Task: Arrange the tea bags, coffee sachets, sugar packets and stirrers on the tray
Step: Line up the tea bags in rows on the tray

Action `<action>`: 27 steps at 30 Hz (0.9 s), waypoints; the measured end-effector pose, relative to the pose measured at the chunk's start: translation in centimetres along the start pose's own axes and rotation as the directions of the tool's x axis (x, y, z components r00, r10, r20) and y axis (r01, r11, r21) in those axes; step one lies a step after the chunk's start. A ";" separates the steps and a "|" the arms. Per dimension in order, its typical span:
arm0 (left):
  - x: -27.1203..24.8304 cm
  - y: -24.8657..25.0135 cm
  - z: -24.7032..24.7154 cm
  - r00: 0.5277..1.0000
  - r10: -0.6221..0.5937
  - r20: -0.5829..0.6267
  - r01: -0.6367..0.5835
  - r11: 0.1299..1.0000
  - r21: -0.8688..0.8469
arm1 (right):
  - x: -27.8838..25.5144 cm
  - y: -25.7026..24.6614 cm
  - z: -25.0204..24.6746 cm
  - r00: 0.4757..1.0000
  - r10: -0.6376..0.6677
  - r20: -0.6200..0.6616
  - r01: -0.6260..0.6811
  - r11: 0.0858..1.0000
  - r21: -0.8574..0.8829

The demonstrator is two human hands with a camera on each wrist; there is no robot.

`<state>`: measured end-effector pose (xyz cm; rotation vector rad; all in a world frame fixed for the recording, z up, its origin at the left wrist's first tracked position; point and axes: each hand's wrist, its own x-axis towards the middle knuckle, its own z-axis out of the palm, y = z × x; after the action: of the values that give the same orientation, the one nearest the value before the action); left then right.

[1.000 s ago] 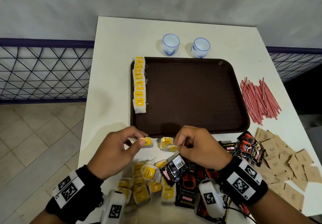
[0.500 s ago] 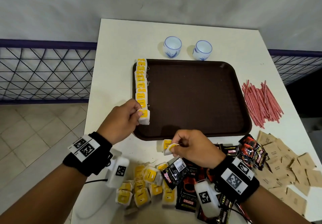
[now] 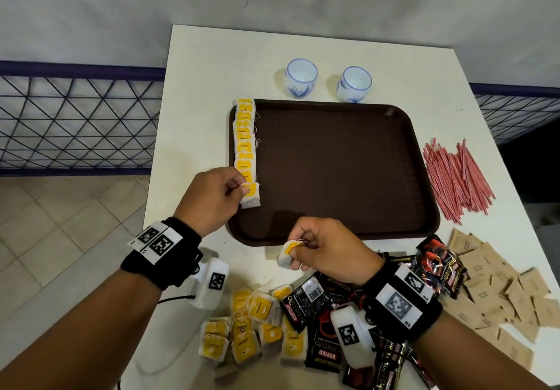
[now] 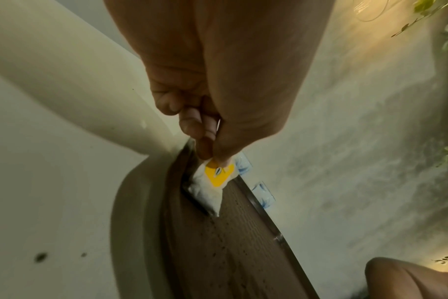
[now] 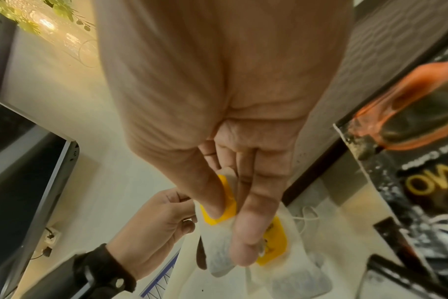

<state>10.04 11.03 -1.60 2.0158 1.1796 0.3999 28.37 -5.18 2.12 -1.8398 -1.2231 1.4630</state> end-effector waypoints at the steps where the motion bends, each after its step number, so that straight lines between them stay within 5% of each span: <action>1: 0.1 0.0 0.0 1.000 -0.007 -0.003 0.007 1.000 -0.009 | 0.3 -0.1 0.0 1.000 -0.002 0.004 0.002 1.000 -0.003; 12: 1.4 -0.6 -0.6 1.000 0.013 0.017 -0.013 1.000 0.007 | 5.8 -2.1 0.2 1.000 -0.025 0.016 0.026 0.996 -0.088; 21: 0.9 -1.0 -1.1 0.989 0.030 -0.142 -0.026 0.999 0.033 | 9.5 -3.7 1.3 0.999 -0.015 0.033 0.017 0.997 -0.071; 27: -5.4 -1.2 -2.9 1.000 -0.023 0.014 0.023 0.999 -0.032 | 10.2 -3.8 1.3 1.000 -0.005 0.023 0.007 0.997 -0.076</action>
<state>4.71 8.12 -0.02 1.9726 1.1794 0.3909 26.16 5.26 -0.36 -1.8722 -1.3113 1.4559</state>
